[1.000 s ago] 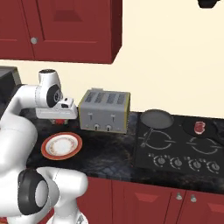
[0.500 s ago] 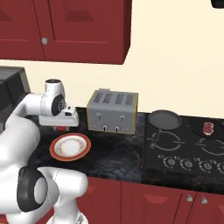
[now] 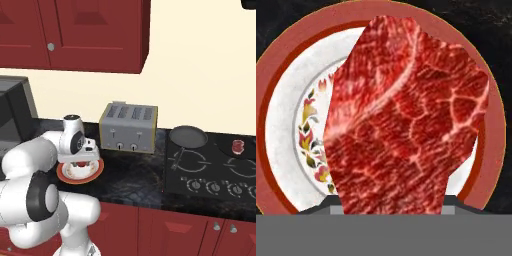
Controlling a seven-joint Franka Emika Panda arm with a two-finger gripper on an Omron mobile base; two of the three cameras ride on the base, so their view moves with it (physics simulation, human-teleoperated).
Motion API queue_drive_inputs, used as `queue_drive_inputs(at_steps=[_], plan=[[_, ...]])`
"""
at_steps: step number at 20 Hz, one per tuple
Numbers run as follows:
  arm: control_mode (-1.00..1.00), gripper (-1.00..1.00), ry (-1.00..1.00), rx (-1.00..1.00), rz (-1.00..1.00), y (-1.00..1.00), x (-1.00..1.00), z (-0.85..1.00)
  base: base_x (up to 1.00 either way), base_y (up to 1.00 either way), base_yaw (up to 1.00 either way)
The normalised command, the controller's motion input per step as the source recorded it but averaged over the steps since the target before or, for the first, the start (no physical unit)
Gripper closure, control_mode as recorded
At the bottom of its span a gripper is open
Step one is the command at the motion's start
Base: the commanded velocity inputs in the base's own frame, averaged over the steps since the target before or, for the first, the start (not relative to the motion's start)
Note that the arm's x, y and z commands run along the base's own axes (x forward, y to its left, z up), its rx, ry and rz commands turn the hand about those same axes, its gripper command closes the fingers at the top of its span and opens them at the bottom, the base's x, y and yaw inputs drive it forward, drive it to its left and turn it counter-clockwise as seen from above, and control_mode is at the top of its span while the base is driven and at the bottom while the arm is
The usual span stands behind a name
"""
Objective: Place one of the steaks on the plate and the other in the bowl. Then place the bowl in the fridge.
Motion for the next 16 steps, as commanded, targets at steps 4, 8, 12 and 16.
queue_drive_inputs(at_steps=[4, 8, 12, 16], plan=[[-1.0, 1.0, 0.0, -0.03, 0.0, 0.14, -0.01, -0.39, 0.0, 0.0, 0.0], [-1.0, 1.0, 0.0, 0.0, 0.0, 0.0, 0.0, -0.25, 0.0, 0.0, 0.0], [-1.0, -1.0, 0.0, 0.0, 0.0, 0.1, 0.0, -0.13, 0.0, 0.0, 0.0], [-1.0, -1.0, 0.0, 0.0, 0.0, 0.0, 0.0, 0.0, 0.0, 0.0, 0.0]])
